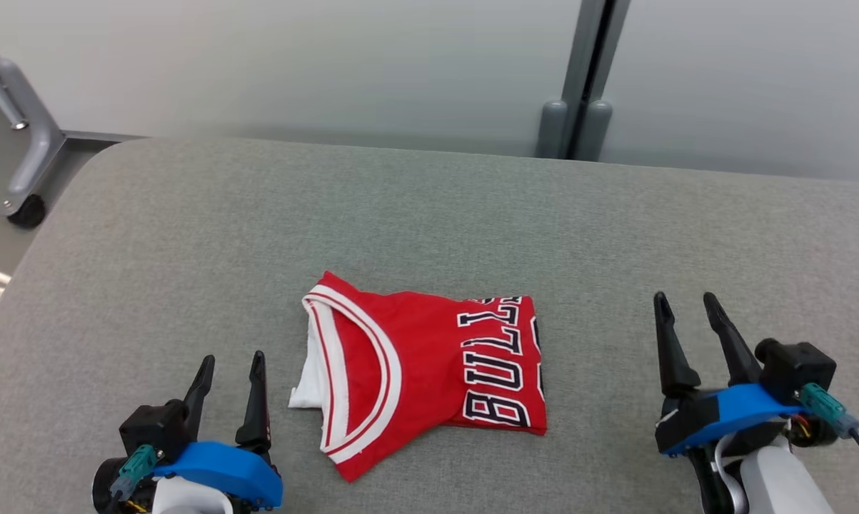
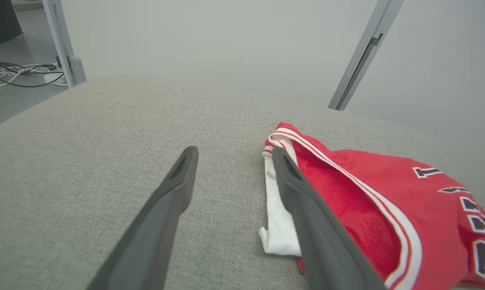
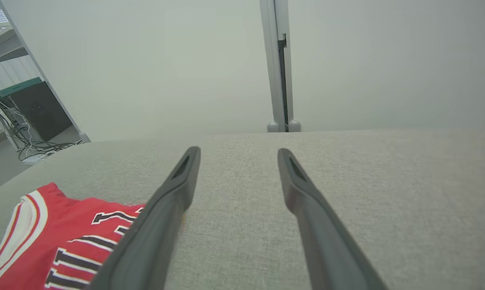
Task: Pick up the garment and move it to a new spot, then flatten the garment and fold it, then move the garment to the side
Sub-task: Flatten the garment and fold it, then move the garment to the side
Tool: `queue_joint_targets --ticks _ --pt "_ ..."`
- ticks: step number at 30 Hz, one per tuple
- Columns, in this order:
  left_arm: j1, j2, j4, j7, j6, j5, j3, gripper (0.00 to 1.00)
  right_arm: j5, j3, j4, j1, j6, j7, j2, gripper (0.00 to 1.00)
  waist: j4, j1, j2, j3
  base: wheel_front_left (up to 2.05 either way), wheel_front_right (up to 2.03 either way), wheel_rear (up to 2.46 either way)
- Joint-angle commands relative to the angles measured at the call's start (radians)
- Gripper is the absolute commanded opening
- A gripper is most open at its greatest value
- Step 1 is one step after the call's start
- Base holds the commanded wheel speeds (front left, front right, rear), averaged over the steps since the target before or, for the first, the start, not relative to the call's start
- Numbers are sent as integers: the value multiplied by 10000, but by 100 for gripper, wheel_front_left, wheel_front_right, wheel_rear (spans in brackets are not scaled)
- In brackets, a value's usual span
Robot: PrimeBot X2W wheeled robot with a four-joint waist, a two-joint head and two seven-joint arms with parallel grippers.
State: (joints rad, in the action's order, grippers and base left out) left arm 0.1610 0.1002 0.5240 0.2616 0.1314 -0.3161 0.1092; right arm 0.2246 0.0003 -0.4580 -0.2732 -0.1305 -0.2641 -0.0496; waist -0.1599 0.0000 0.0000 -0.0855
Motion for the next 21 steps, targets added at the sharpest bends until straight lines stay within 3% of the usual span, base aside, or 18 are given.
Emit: queue_joint_targets --ticks 1,11,21 --pt "-152 67 -47 46 -13 147 -100 100 -140 -123 107 330 -5 0 -23 100 340 0 0 221 0 0 0" --pt "-925 -121 -123 46 -13 825 -746 100 -216 -133 92 1506 -5 0 -24 100 1322 0 0 745 0 0 0" --pt "-1514 -340 -34 46 -13 1140 -904 100 80 116 -177 2016 -5 -1 -30 100 1468 0 0 1044 0 0 0"
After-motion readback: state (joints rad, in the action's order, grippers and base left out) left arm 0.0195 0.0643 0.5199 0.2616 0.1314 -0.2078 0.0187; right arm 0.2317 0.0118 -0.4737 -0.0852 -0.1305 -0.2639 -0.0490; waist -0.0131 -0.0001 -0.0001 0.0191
